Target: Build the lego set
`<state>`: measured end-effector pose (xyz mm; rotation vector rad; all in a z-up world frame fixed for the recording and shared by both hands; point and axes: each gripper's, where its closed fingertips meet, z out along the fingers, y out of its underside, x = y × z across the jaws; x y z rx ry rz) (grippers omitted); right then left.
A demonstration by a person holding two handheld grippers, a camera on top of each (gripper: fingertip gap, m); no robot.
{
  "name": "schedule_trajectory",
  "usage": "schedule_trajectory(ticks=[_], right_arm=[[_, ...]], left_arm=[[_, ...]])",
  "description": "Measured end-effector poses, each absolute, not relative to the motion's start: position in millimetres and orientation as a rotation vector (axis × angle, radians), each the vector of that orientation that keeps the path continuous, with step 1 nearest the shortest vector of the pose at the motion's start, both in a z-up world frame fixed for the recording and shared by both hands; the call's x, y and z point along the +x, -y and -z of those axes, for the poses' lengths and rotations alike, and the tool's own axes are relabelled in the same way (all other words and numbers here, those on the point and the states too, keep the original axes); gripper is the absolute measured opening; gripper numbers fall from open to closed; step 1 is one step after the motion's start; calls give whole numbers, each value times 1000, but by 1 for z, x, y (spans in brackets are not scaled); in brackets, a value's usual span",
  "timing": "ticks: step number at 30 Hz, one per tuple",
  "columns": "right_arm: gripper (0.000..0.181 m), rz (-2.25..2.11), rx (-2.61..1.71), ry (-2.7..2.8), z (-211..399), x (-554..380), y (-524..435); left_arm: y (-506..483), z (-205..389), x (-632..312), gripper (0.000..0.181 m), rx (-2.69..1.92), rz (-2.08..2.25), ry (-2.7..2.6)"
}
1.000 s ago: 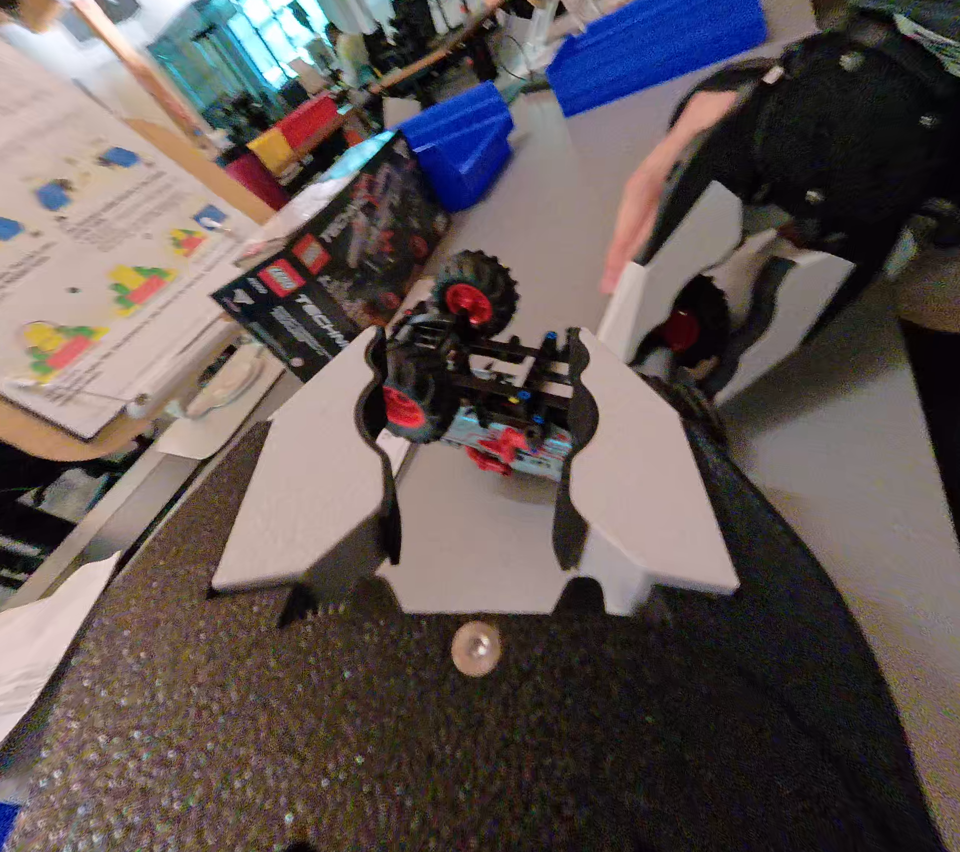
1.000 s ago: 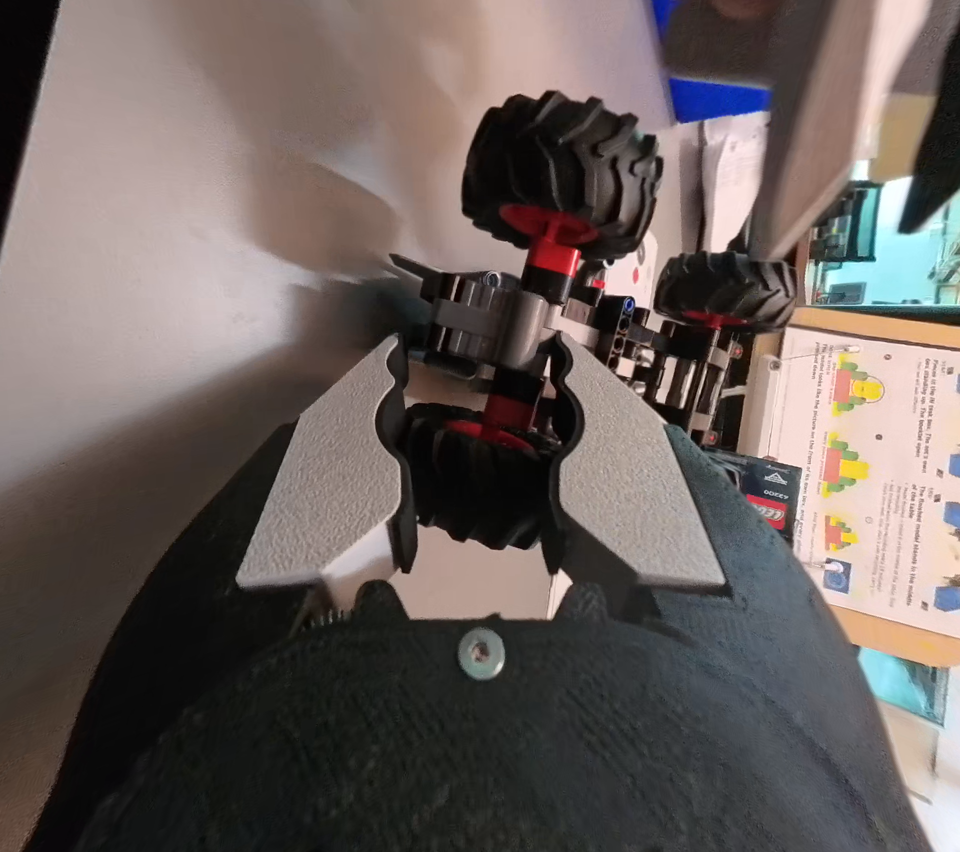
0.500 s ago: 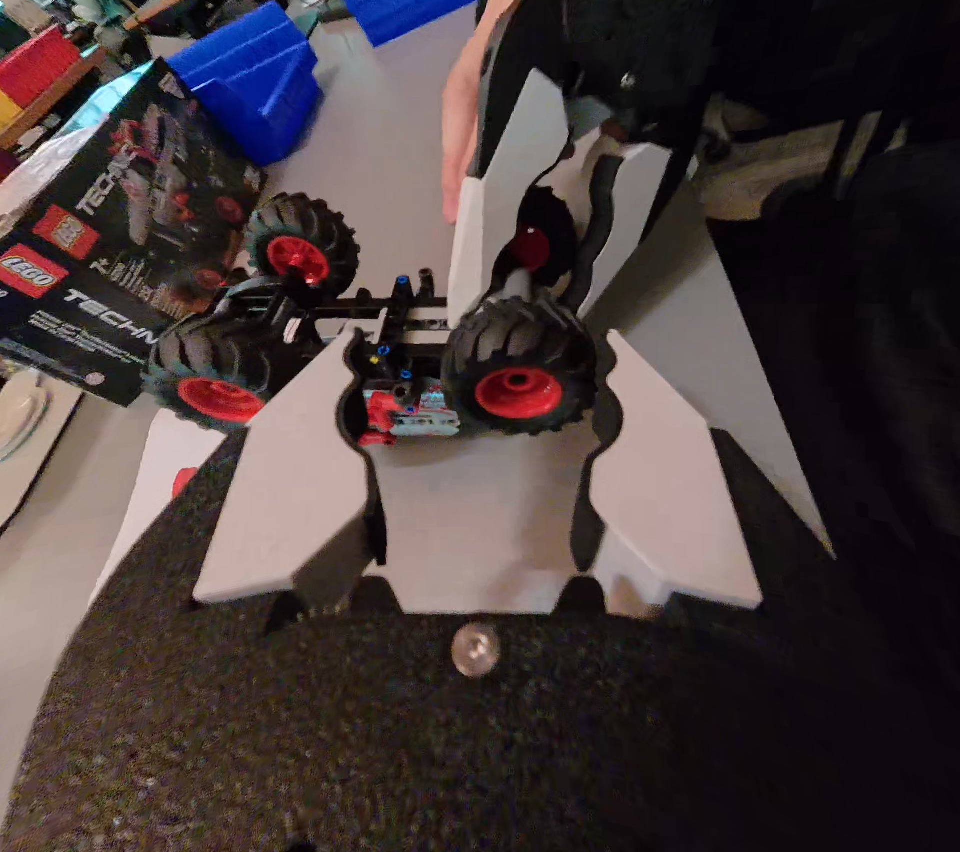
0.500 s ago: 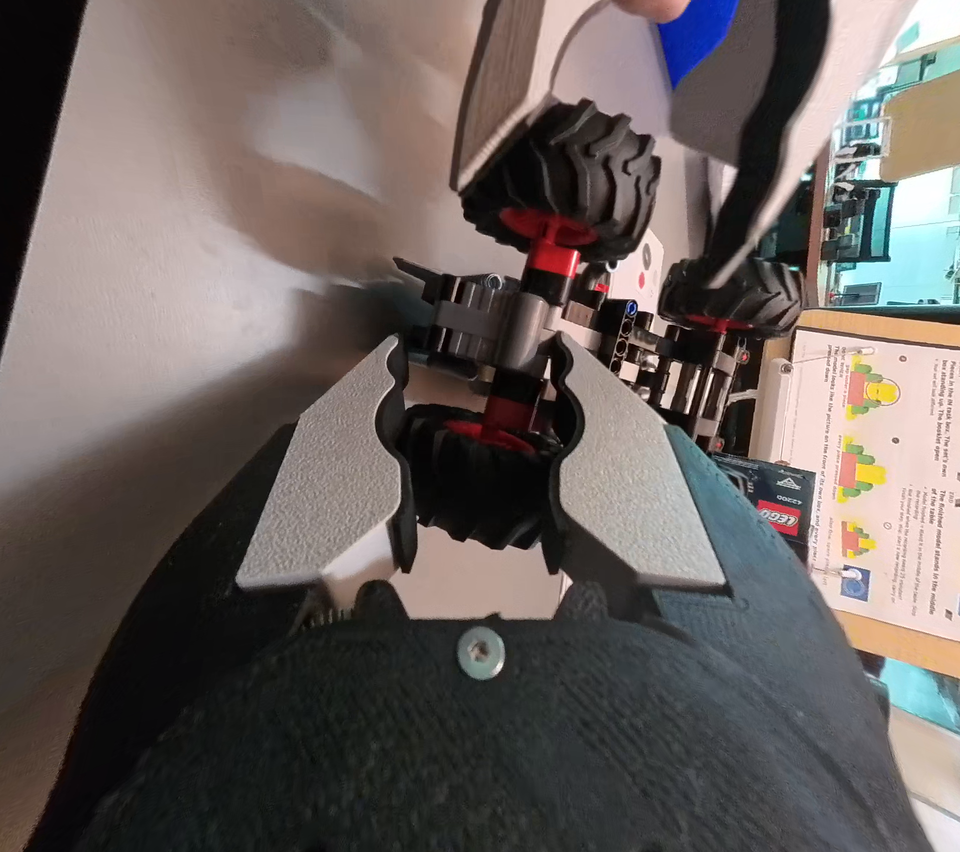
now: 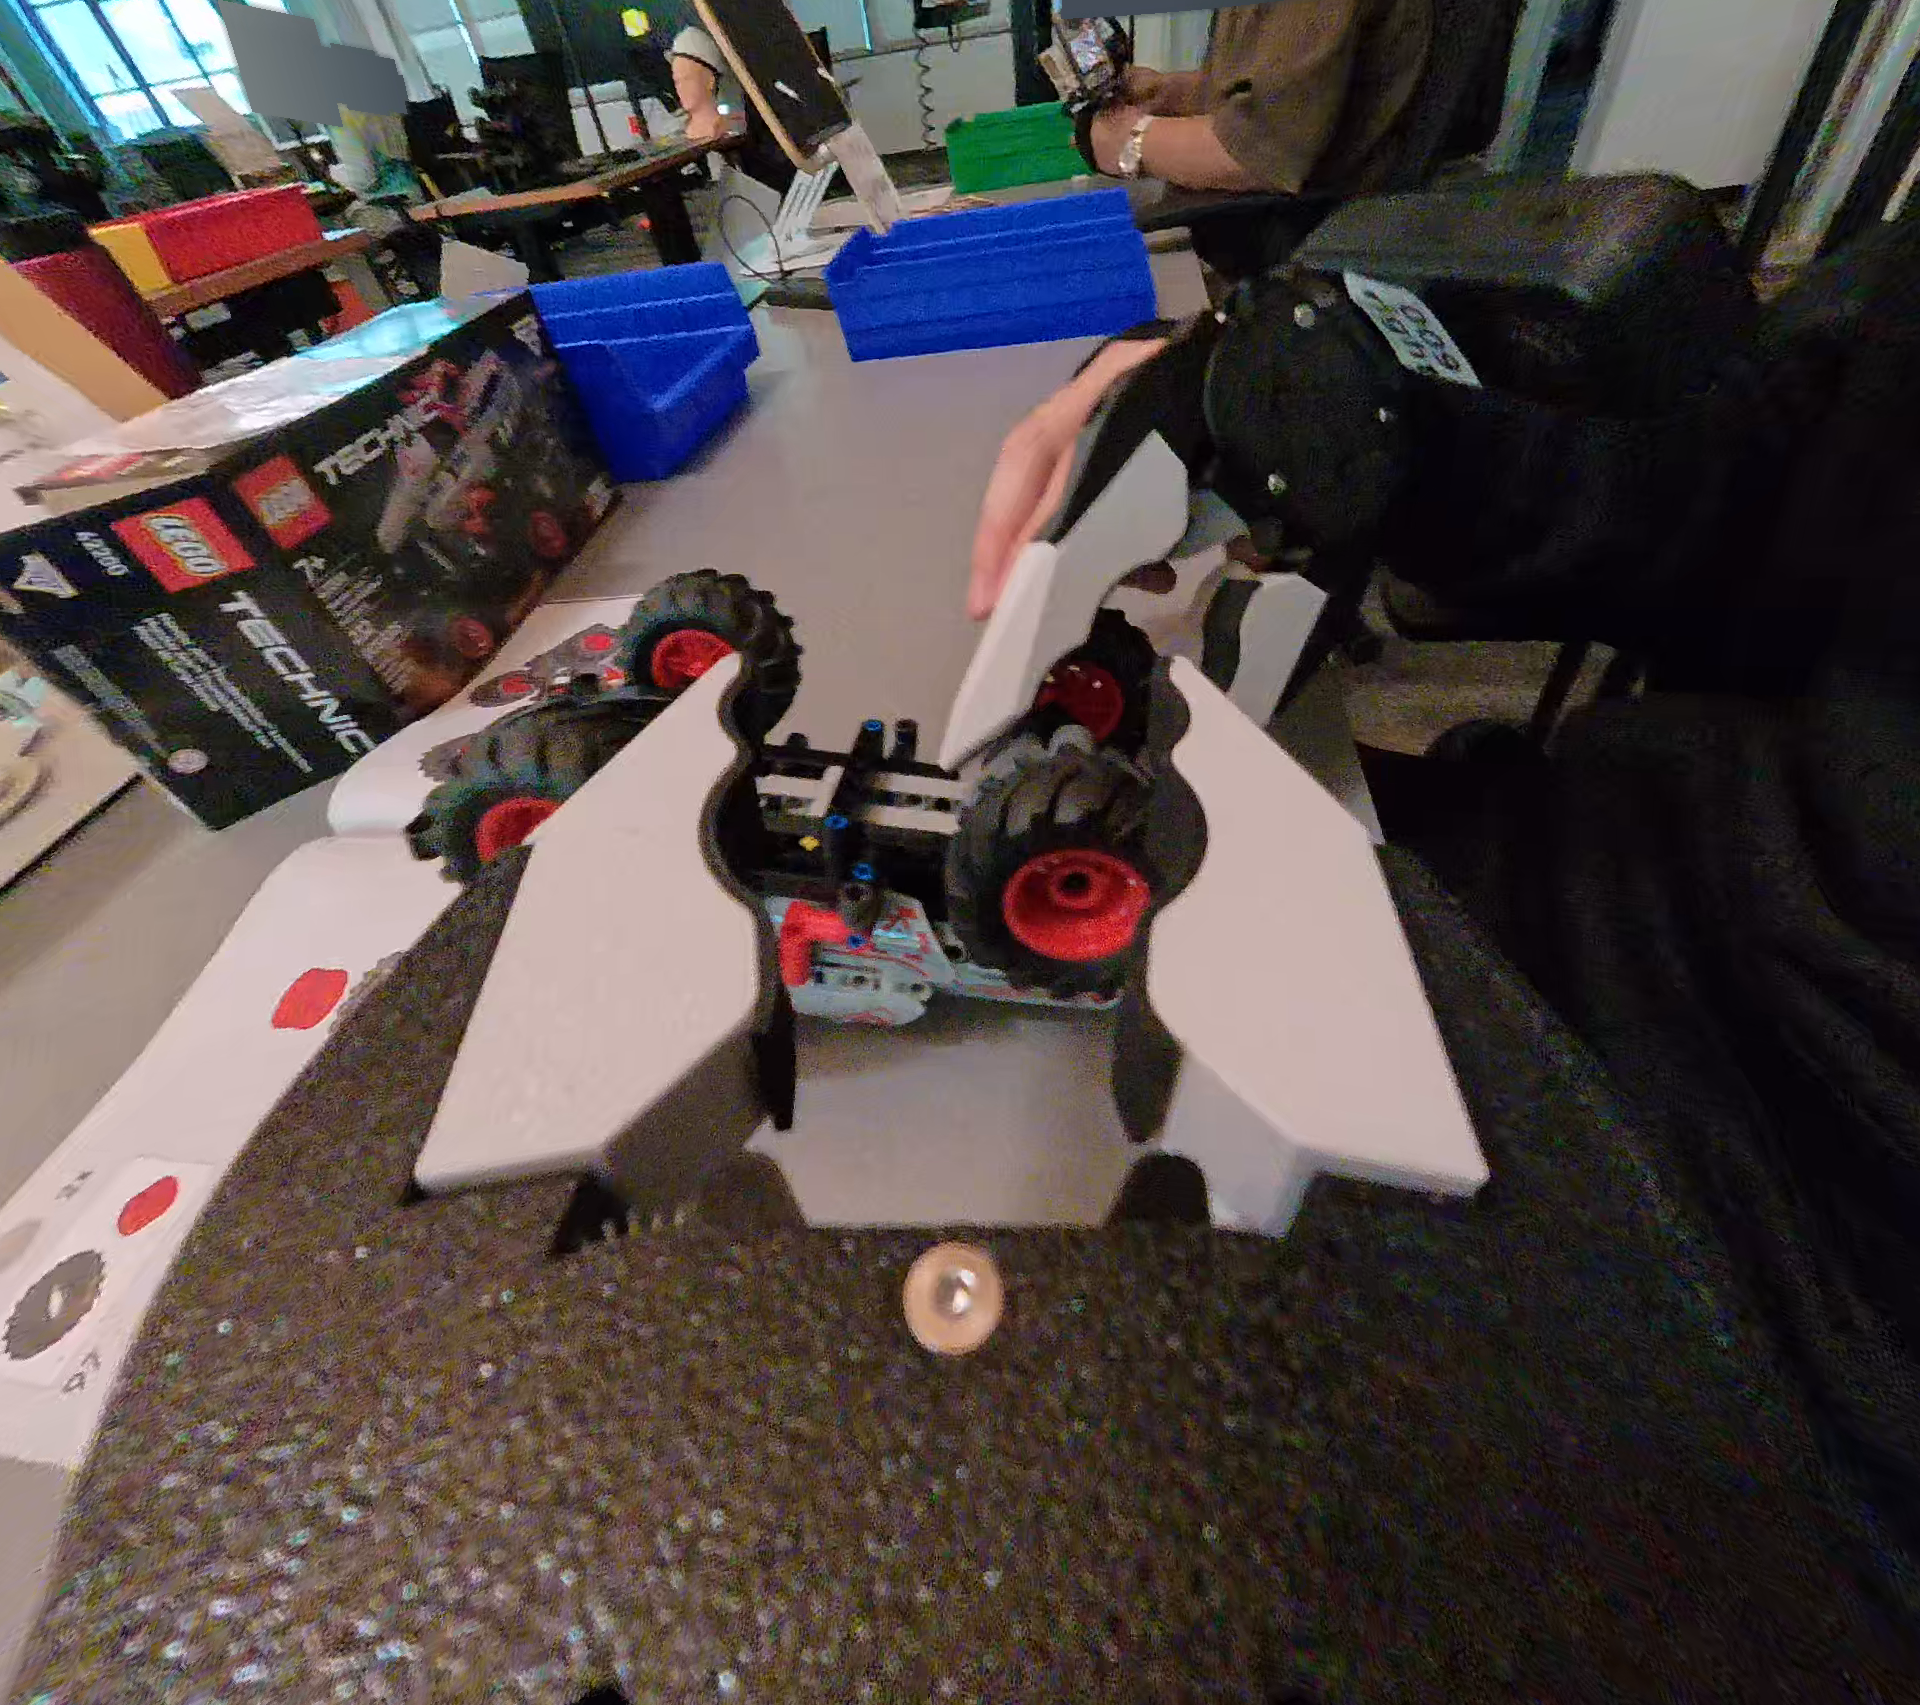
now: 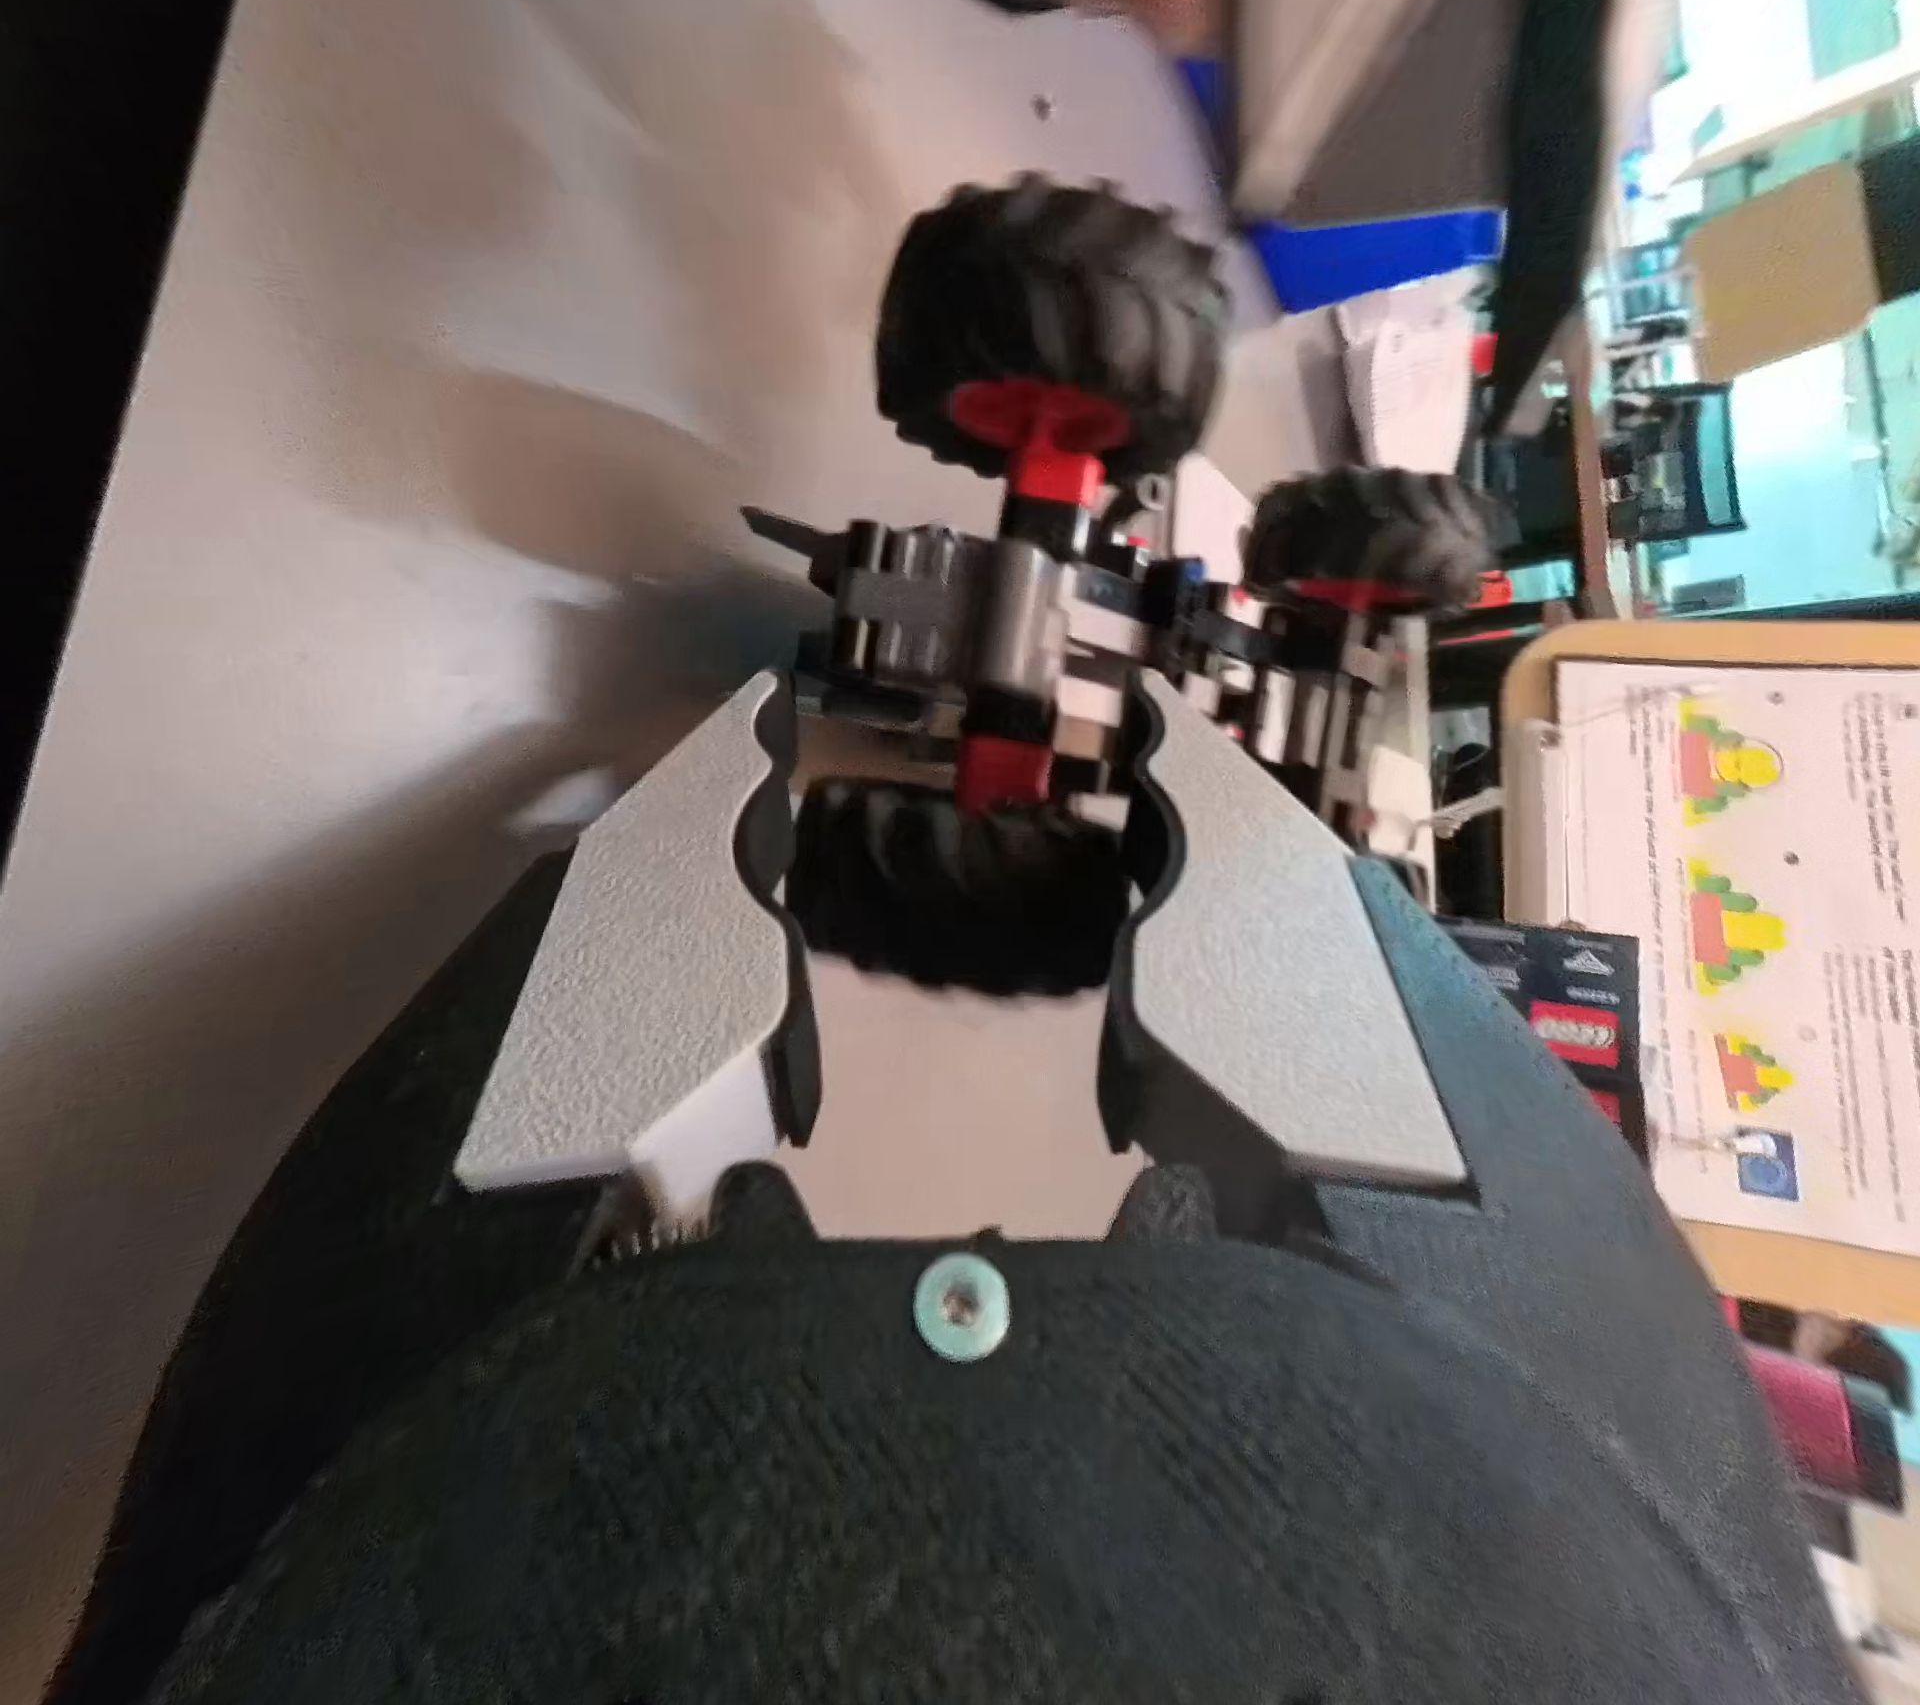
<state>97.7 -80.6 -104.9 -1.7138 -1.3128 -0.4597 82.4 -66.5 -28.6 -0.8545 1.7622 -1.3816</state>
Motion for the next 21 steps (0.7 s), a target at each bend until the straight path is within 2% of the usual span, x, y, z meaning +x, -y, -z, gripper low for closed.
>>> schedule_trajectory(ticks=[3, 6, 9, 11, 13, 14, 16, 21], right_arm=[[67, 403, -1688, 1176, 75, 114, 90], [76, 271, -1721, 1077, 70, 128, 101], [68, 307, -1714, 1092, 79, 129, 96], [72, 310, -1720, 1125, 85, 123, 93], [73, 301, -1711, 1147, 89, 118, 92], [73, 289, -1709, 1158, 91, 116, 92], [61, 271, -1713, 1171, 96, 112, 92], [61, 314, -1721, 1173, 98, 116, 90]], left_arm=[[79, 40, 79, 75, -818, 1373, -1820], [82, 59, 81, 77, -828, 1254, -1906], [78, 79, 85, 72, -843, 1104, -1979], [79, 85, 87, 57, -840, 1077, -1997], [83, 85, 88, 54, -833, 1092, -1996], [83, 85, 89, 54, -834, 1079, -1990], [82, 87, 91, 57, -834, 1025, -1992], [83, 91, 86, 59, -785, 721, -2078]])
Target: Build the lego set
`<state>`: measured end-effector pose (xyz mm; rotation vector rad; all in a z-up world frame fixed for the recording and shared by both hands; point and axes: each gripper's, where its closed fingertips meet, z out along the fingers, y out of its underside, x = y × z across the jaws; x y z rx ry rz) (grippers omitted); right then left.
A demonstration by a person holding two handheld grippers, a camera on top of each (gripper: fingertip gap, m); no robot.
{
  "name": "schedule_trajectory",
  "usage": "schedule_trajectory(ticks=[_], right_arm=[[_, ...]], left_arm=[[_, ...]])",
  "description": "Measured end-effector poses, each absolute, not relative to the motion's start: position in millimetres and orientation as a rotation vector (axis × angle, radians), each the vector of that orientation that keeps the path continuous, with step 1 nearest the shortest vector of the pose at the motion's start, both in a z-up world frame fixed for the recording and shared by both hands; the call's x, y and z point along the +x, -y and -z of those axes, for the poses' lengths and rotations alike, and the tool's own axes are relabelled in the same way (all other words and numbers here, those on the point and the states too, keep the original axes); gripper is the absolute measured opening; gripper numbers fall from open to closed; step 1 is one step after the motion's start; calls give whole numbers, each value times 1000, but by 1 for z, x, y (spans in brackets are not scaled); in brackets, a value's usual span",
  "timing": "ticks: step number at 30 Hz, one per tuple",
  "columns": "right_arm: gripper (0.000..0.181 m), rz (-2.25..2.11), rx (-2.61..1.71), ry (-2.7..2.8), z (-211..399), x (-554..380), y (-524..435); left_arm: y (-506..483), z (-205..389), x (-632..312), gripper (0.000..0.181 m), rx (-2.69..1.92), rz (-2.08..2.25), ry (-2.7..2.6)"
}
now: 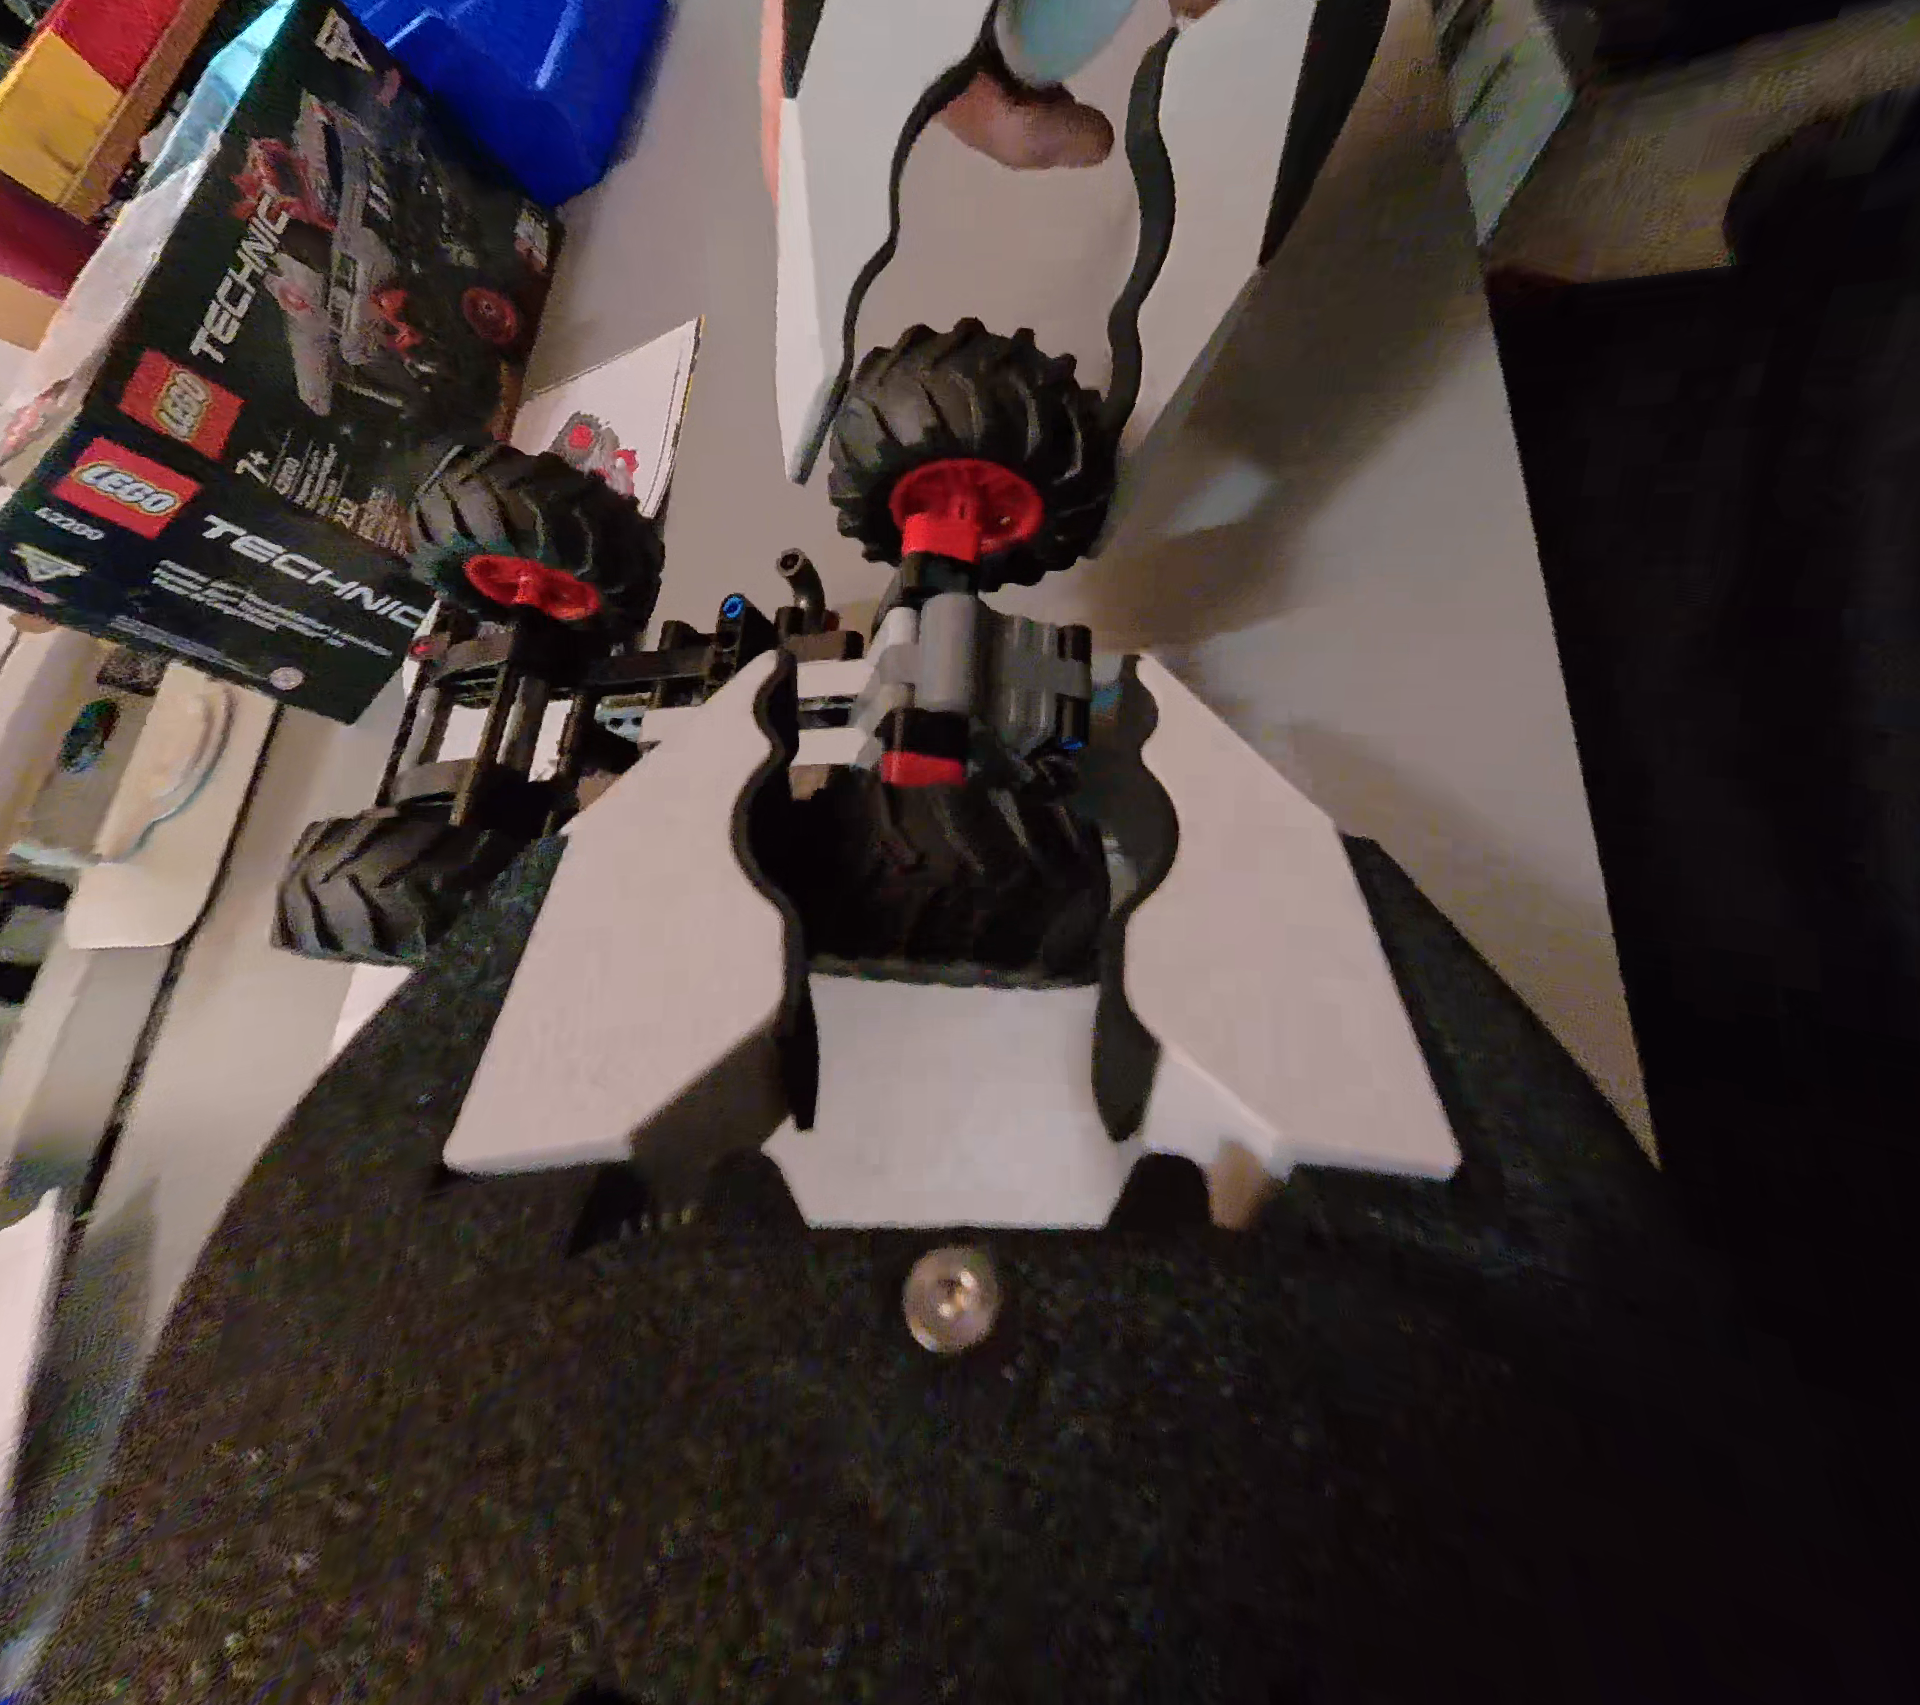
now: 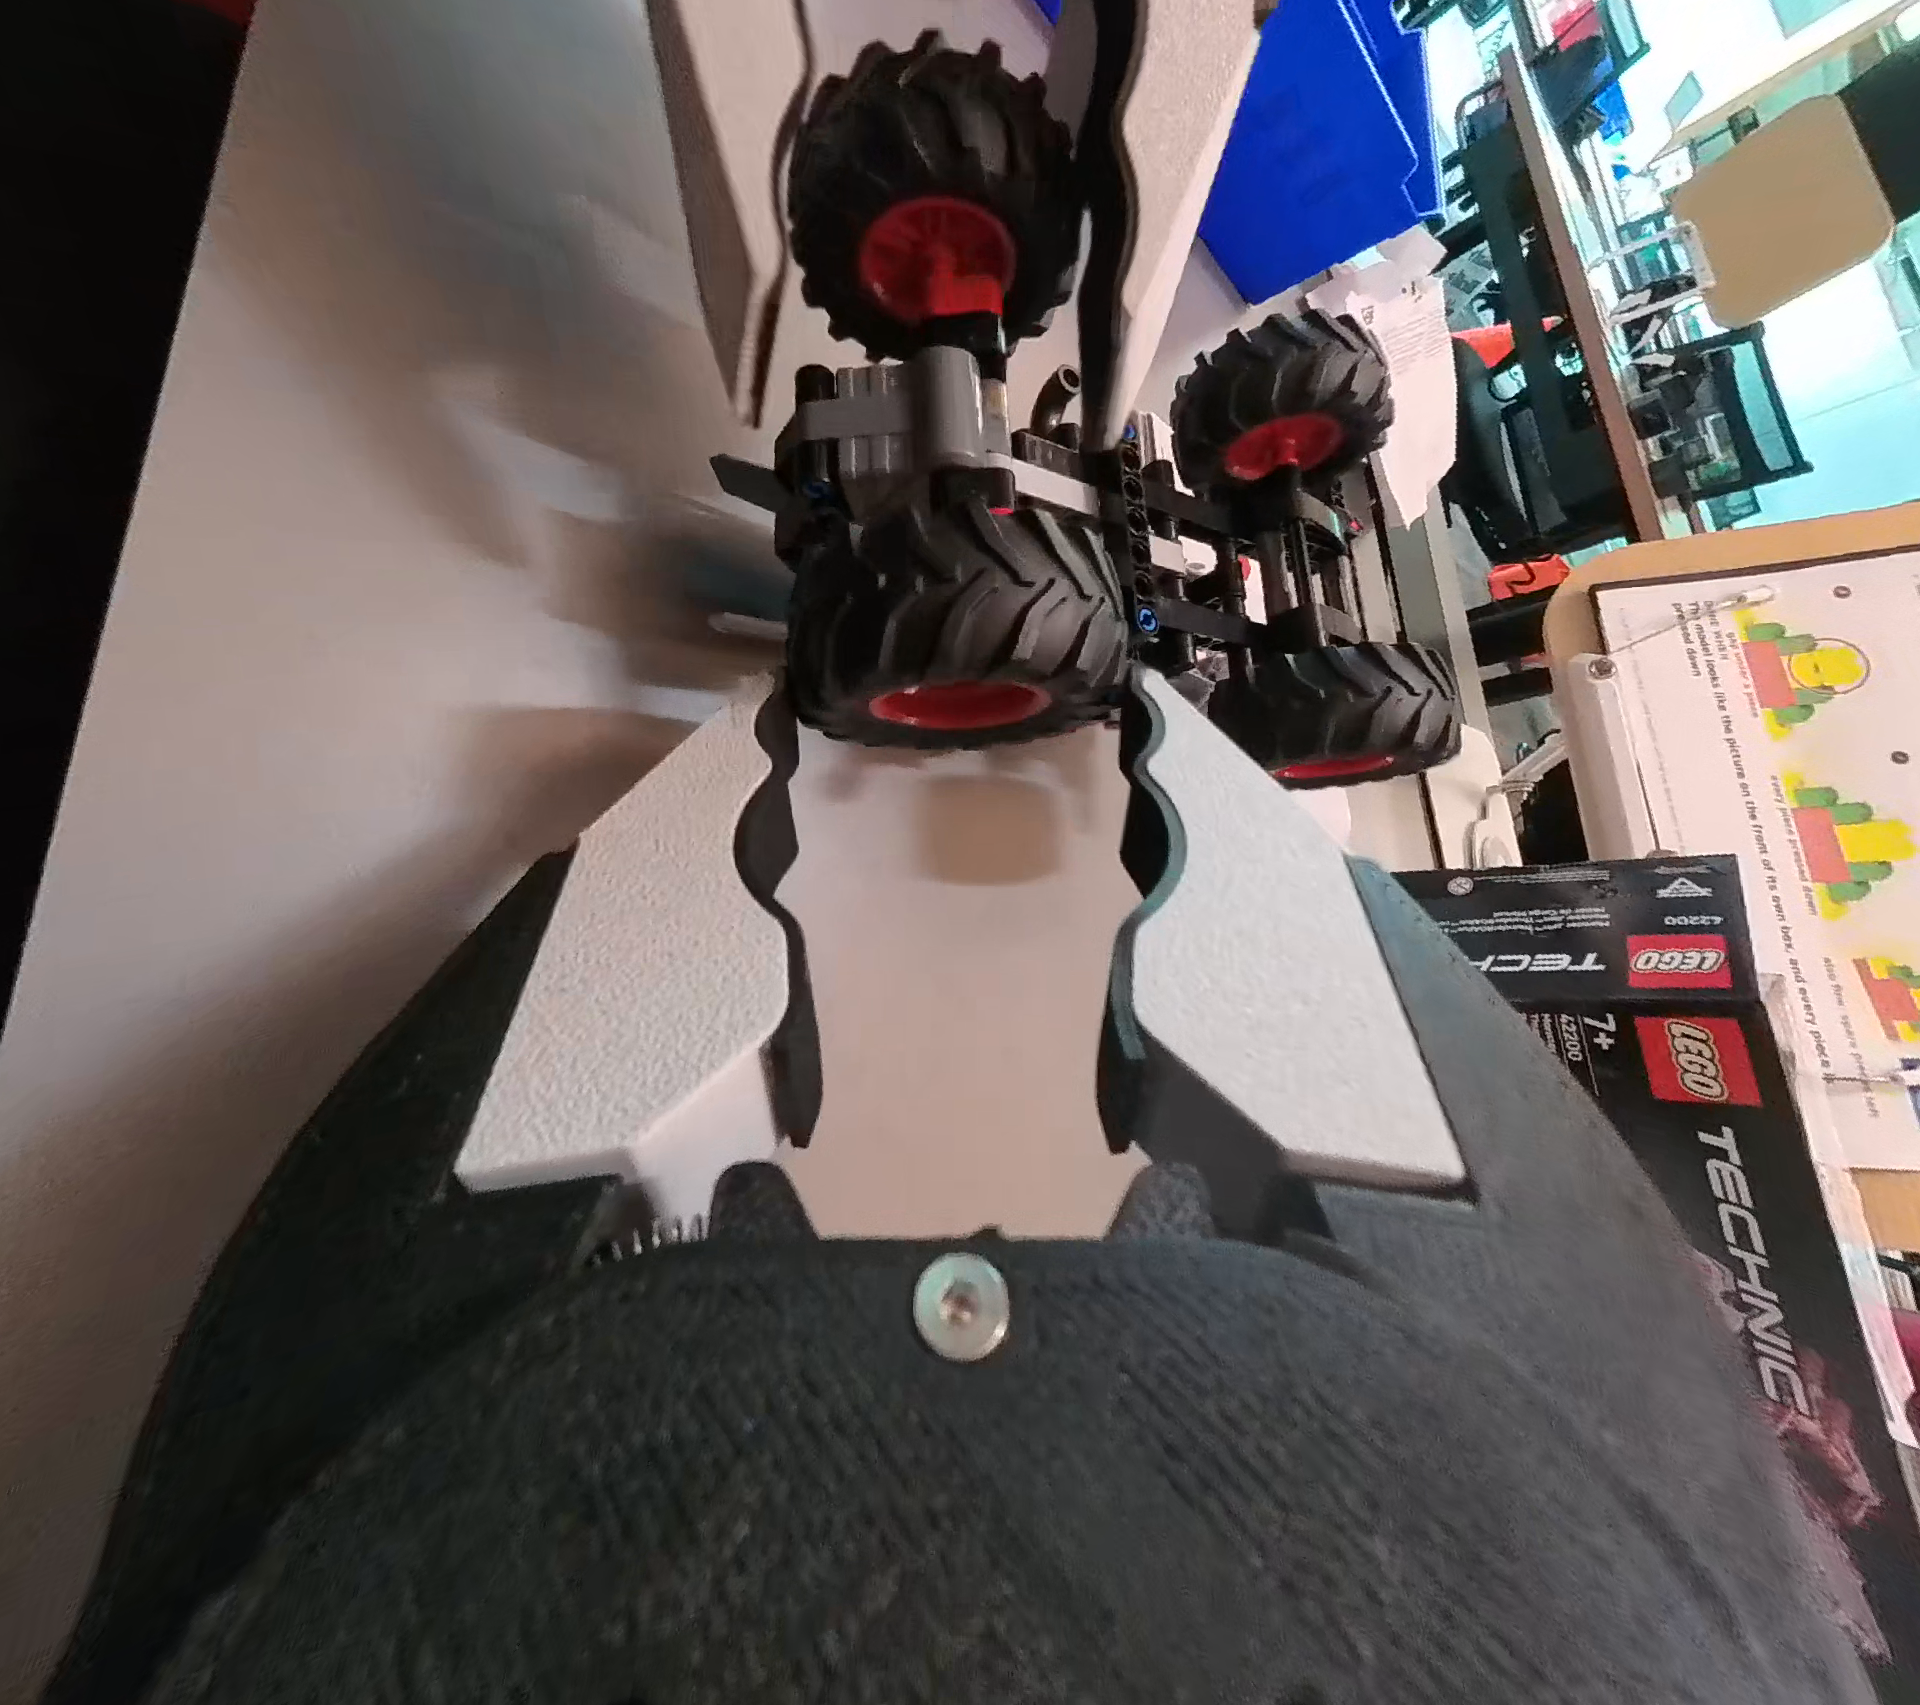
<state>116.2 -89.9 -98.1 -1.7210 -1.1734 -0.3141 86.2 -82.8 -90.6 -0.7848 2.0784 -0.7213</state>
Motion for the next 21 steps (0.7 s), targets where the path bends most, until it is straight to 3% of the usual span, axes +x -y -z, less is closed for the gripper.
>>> schedule_trajectory(ticks=[6, 9, 21], right_arm=[[70, 335, -1695, 1209, 85, 112, 101], [69, 300, -1711, 1245, 90, 107, 107], [83, 398, -1730, 1393, 116, 100, 102]], left_arm=[[81, 106, 87, 67, -618, 141, -2193], [68, 125, 84, 56, -525, -140, -2245], [93, 116, 79, 61, -670, -19, -2225]])
